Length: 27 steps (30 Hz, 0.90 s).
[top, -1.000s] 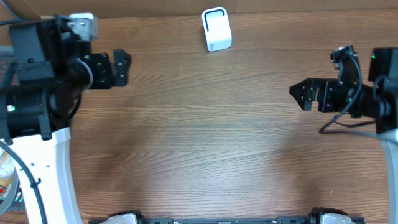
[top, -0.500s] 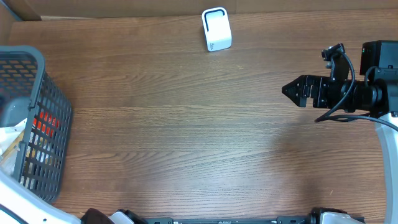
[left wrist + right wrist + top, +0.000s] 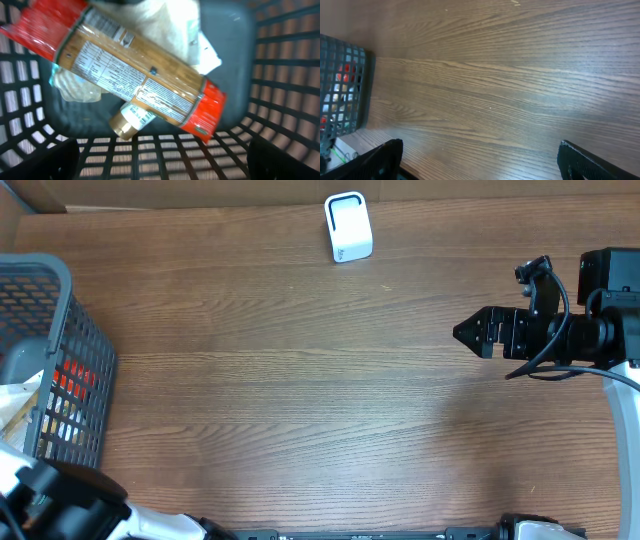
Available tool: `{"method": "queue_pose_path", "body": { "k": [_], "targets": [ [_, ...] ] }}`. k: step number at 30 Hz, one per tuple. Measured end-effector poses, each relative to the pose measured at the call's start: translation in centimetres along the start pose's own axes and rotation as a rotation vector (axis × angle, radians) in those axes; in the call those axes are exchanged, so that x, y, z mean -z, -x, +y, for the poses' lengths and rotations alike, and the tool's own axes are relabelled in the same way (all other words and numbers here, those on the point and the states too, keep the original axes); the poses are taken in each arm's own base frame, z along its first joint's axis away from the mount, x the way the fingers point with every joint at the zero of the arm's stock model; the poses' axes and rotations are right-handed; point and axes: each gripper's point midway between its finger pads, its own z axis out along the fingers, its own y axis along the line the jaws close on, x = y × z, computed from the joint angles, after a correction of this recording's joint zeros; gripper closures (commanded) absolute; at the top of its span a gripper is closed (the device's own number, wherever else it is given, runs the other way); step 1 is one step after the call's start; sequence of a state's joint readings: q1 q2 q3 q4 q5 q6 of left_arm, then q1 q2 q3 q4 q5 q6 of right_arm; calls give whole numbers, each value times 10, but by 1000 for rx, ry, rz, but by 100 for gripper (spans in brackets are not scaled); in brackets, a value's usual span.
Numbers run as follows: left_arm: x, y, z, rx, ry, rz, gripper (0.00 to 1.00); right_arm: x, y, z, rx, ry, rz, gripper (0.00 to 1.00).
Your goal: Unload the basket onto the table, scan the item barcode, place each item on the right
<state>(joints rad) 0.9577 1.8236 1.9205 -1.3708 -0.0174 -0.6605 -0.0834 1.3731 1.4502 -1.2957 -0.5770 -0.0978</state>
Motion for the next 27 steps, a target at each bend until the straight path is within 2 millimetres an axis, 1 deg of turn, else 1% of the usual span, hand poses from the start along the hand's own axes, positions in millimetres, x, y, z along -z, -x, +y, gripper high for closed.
{"method": "queue_pose_path", "body": {
  "k": [5, 8, 18, 19, 21, 23, 25, 26, 27],
  "targets": [
    [-36, 0, 5, 56, 85, 54, 1, 0, -2, -1, 2, -6, 6, 0],
    [-56, 3, 9, 93, 130, 53, 0, 0, -4, -1, -5, -9, 17, 0],
    [-117, -2, 26, 159, 234, 62, 1, 0, -12, -3, -24, -18, 47, 0],
    [-121, -3, 27, 159, 240, 63, 4, 0, -12, -3, -24, -18, 48, 0],
    [-131, -1, 27, 159, 235, 46, 12, 0, -13, -3, -24, -18, 48, 0],
    [-136, 1, 27, 165, 228, 28, 23, 0, -13, -3, -26, -18, 50, 0],
    [-139, 3, 27, 173, 222, 10, 40, 0, -13, -3, -25, -18, 50, 0],
    [-140, 4, 27, 176, 219, 1, 51, 0, -13, -3, -26, -18, 50, 0],
    [-140, 4, 27, 179, 218, -6, 61, 0, -13, -3, -27, -18, 51, 0]
  ]
}}
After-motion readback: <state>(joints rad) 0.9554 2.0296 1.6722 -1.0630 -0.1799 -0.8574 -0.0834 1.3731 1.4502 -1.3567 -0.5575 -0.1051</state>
